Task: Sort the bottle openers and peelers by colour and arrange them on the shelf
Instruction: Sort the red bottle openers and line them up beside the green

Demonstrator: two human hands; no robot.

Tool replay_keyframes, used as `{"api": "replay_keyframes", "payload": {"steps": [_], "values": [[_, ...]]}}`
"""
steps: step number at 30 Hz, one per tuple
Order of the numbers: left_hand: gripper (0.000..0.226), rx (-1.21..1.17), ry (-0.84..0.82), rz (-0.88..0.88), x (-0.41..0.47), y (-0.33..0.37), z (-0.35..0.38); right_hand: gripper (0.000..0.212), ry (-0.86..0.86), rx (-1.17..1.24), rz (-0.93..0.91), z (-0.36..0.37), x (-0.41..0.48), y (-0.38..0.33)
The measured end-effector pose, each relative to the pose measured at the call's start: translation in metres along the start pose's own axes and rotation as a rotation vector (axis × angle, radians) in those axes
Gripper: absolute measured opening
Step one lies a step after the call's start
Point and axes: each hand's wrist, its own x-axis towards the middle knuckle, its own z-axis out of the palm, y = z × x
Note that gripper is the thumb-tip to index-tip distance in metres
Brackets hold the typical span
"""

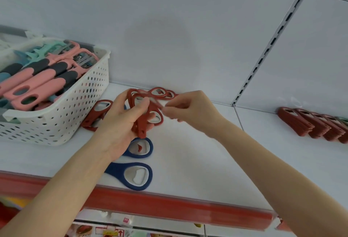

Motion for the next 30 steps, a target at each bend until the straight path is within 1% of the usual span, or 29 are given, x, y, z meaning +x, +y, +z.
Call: {"api": "replay_keyframes", "payload": {"steps": [2, 3, 5, 7, 9, 11, 13, 16, 18, 20, 22, 23, 24, 26, 27, 29, 30], "values": [[0.026, -0.026, 0.019, 0.021, -0.002, 0.002, 0.0, 0.008, -0.081, -0.026, -0.06, 0.013, -0.003, -0.011], [0.025, -0.016, 0.047, 0.034, -0.002, 0.003, -0.003, 0.01, -0.079, -0.043, -0.075, 0.017, 0.0, -0.012], [0.025, -0.01, 0.106, 0.058, -0.004, 0.004, -0.009, 0.017, -0.013, -0.113, -0.073, 0.02, 0.009, -0.008], [0.027, -0.06, 0.148, 0.068, -0.005, 0.006, -0.015, 0.026, 0.001, -0.277, -0.015, 0.022, 0.021, 0.0], [0.029, -0.102, 0.163, 0.064, -0.006, 0.008, -0.02, 0.041, -0.057, -0.5, 0.077, 0.03, 0.03, 0.009], [0.028, -0.112, 0.157, 0.051, -0.009, 0.009, -0.023, 0.046, -0.064, -0.652, 0.107, 0.038, 0.037, 0.016], [0.027, -0.109, 0.145, 0.041, -0.01, 0.009, -0.024, 0.052, -0.073, -0.653, 0.13, 0.039, 0.041, 0.017], [0.025, -0.061, 0.147, 0.036, -0.009, 0.008, -0.026, 0.053, -0.141, -0.496, 0.206, 0.029, 0.045, 0.017], [0.024, -0.03, 0.144, 0.035, -0.008, 0.007, -0.027, 0.054, -0.175, -0.416, 0.226, 0.023, 0.045, 0.019], [0.023, -0.01, 0.146, 0.041, -0.008, 0.006, -0.026, 0.048, -0.191, -0.359, 0.229, 0.021, 0.043, 0.024], [0.023, -0.001, 0.149, 0.047, -0.007, 0.005, -0.025, 0.033, -0.182, -0.345, 0.217, 0.018, 0.04, 0.027], [0.024, 0.004, 0.151, 0.049, -0.006, 0.005, -0.025, 0.03, -0.173, -0.34, 0.211, 0.017, 0.039, 0.027], [0.025, 0.009, 0.153, 0.05, -0.005, 0.005, -0.024, 0.034, -0.164, -0.336, 0.206, 0.017, 0.037, 0.027], [0.025, 0.013, 0.161, 0.051, -0.005, 0.005, -0.024, 0.05, -0.142, -0.386, 0.214, 0.02, 0.035, 0.026], [0.026, 0.011, 0.164, 0.052, -0.004, 0.005, -0.024, 0.056, -0.126, -0.459, 0.222, 0.023, 0.033, 0.024], [0.026, 0.012, 0.168, 0.054, -0.004, 0.005, -0.024, 0.058, -0.1, -0.608, 0.221, 0.03, 0.031, 0.022], [0.027, 0.012, 0.169, 0.053, -0.003, 0.005, -0.025, 0.056, -0.103, -0.629, 0.211, 0.032, 0.03, 0.023]]}}
